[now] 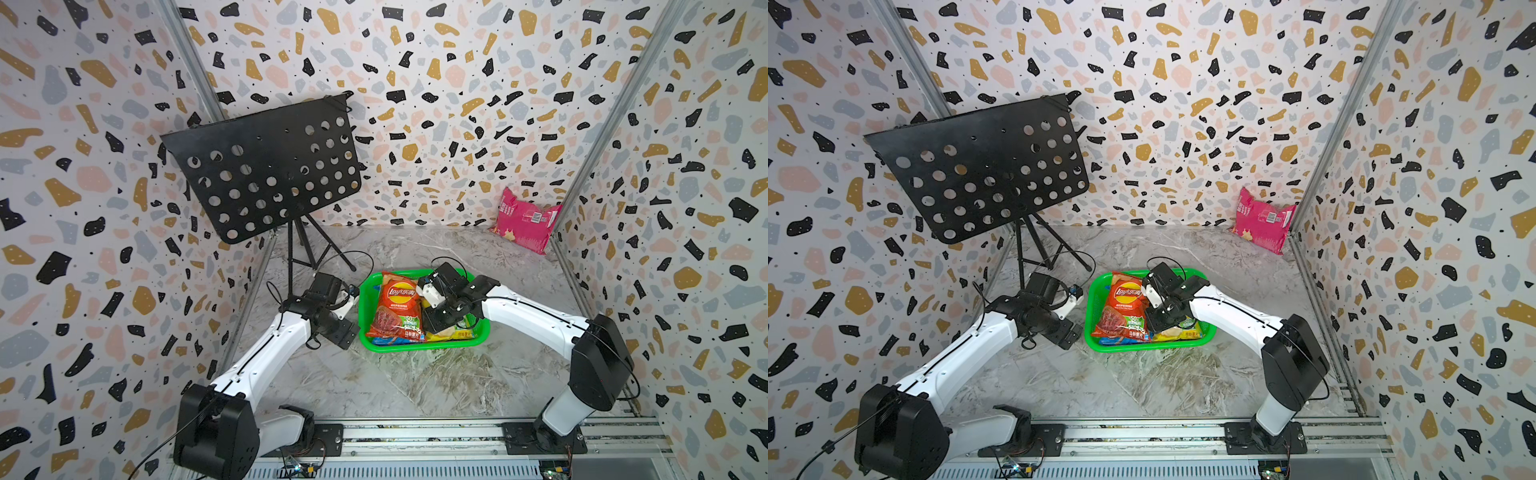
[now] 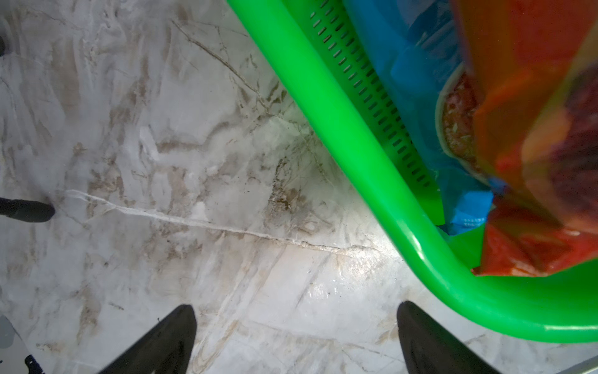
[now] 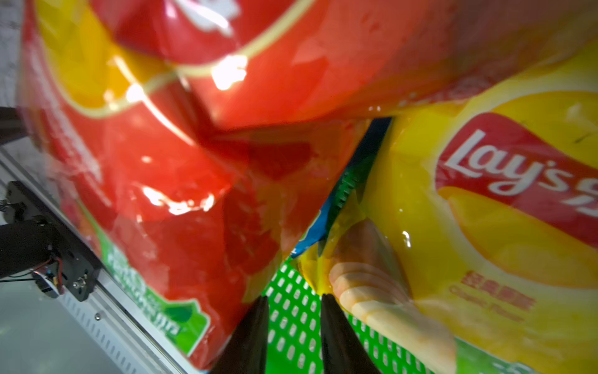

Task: Put the potato chips into the basket
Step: Adjust the potato chip in the basket.

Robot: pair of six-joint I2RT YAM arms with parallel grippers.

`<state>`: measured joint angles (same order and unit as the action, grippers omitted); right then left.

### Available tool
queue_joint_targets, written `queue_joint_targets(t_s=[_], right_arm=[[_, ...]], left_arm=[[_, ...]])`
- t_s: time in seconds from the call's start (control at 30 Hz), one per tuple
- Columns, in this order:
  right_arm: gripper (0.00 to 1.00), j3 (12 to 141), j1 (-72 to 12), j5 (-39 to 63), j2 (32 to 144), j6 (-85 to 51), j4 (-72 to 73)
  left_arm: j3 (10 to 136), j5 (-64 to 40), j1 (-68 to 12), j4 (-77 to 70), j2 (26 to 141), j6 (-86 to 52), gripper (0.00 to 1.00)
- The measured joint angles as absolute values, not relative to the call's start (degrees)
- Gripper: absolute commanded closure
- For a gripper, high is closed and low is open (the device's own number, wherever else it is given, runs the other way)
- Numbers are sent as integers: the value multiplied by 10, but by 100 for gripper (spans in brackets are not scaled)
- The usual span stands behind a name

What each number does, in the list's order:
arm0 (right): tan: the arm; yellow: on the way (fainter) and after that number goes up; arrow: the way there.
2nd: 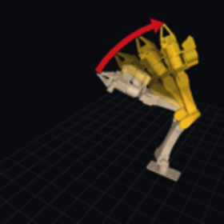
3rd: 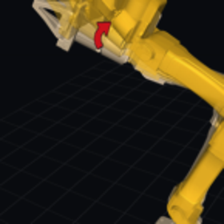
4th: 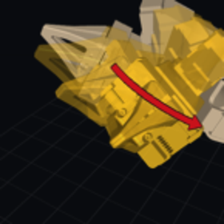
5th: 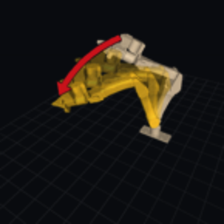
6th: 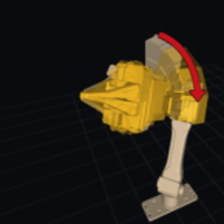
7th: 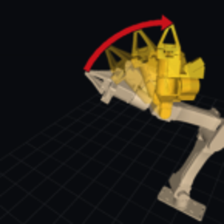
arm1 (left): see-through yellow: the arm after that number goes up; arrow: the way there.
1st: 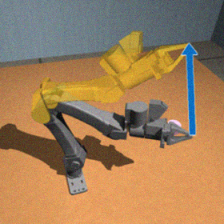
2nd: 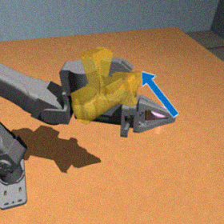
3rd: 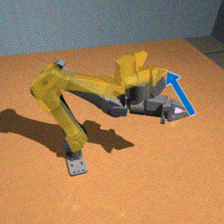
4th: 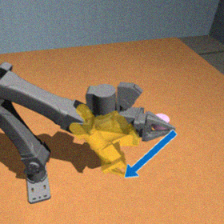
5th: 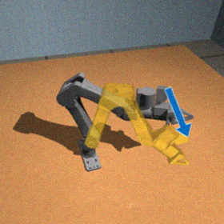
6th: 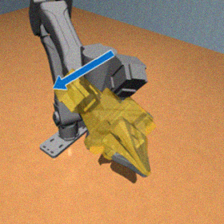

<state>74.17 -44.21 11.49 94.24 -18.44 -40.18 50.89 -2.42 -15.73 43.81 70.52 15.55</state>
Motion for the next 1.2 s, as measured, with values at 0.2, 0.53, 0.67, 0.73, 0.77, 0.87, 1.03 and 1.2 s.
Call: queue_joint_targets(t_s=[0.2,0.53,0.67,0.73,0.77,0.87,1.03,1.2], right_arm=[[58,755,-436,40,933,-155,-439],[57,820,-414,13,971,-139,-440],[58,837,-416,31,1018,-140,-424],[59,838,-418,42,1032,-143,-418],[59,838,-419,49,1036,-144,-416],[59,838,-425,64,1037,-149,-411],[59,838,-433,82,1037,-152,-406],[59,839,-435,86,1037,-152,-406]], left_arm=[[509,-23,-157,438,681,153,0],[509,-20,-157,437,674,153,0],[509,-21,-157,437,674,153,0],[509,-22,-157,437,675,153,0],[509,-23,-157,437,676,153,0],[509,-25,-157,437,679,153,0],[509,-27,-157,437,680,153,0],[509,-34,-157,438,680,154,0]])
